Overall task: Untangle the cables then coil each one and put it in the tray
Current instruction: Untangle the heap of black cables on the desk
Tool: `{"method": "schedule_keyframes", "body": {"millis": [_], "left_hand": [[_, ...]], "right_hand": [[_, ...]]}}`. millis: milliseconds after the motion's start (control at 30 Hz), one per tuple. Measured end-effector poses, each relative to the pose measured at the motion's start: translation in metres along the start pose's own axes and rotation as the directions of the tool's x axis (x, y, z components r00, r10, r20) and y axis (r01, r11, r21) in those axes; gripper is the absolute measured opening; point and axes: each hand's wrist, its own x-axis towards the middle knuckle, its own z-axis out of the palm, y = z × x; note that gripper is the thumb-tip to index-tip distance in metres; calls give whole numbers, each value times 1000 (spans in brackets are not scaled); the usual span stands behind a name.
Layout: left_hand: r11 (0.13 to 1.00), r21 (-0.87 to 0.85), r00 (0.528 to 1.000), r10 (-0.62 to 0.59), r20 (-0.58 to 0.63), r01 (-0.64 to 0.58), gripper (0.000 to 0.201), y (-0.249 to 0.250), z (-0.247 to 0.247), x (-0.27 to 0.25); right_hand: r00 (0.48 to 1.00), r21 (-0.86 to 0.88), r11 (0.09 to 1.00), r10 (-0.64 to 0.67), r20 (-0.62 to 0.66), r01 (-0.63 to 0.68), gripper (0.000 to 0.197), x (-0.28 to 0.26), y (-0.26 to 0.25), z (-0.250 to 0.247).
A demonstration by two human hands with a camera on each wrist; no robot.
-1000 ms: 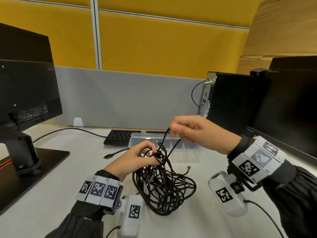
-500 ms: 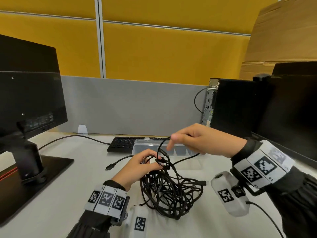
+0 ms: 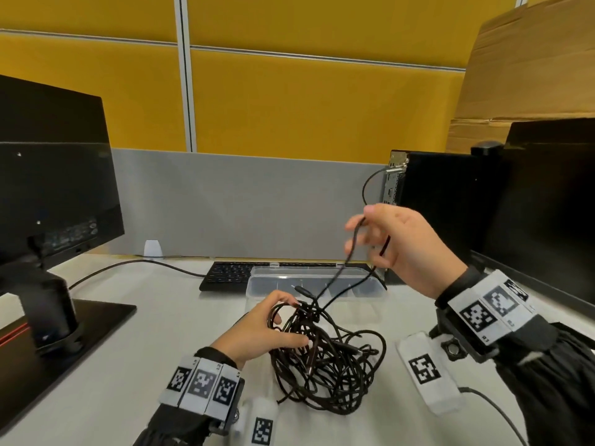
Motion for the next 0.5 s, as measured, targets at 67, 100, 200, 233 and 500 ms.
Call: {"method": "schedule_keyframes", "body": {"millis": [67,100,200,233,500], "left_hand": [[1000,-9,999,8,-37,-8,44,-2,0,2],[1000,-11,998,10,-58,-11,41,-2,0,3],[999,-40,994,20,-108,-25,37,-4,1,4],[998,-50,992,20,-123,-27,36,-3,2,4],[990,-114,984,63,-166,-82,49,3,8,3]], "right_hand": [[992,-317,947,-15,128,55,23,-3,3,-2],[979,-449,888,-11,203,103,24,-5,4,1],[897,-740,628,145,417,242,37,-9,6,14],[853,-787,558,246,460,263,48,-10,7,17],[697,-783,610,508,506,124,70,-5,20,48]]}}
